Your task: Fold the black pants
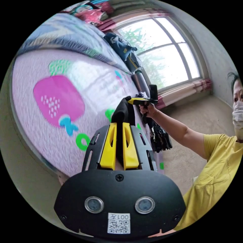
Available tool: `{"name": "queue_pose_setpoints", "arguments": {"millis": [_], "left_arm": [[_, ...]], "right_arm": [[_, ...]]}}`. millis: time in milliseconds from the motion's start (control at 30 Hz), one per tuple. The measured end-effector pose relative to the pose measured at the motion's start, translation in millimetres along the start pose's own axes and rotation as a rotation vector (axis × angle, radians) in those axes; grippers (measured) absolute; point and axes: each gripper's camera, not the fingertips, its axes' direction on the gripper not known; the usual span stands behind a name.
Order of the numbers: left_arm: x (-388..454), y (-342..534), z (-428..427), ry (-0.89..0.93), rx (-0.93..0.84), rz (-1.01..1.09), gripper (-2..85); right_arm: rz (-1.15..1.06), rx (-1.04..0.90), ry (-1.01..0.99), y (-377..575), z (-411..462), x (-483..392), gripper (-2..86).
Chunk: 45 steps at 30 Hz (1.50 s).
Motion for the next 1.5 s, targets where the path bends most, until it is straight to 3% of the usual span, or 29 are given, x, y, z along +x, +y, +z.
{"name": "queue_pose_setpoints", "arguments": {"millis": [267,600,833,1000,1267,1500], "left_arm": [[49,-35,-6,-0.099,0.098,0.446,0.0],[115,136,54,-0.091,-0.016,0.727,0.2],[112,275,161,-0.212,-0.289,0.789,0.3],[76,341,237,-0.317,-0.483,0.814,0.5],[64,354,239,-0.300,-0.486,0.776,-0.1],[66,339,232,-0.277,-0.286,0.646,-1.2]], "right_arm": [[-0.140,0.279,0.190,19,-87,-80,2.1],[-0.182,0.275,0.157,211,-70,-176,2.4],[-0.025,0.185,0.118,340,14,-163,2.3],[0.026,0.079,0.126,370,70,-146,2.8],[-0.020,0.006,0.173,374,61,-153,4.7],[-0.049,0.326,0.091,370,16,-151,1.4]]}}
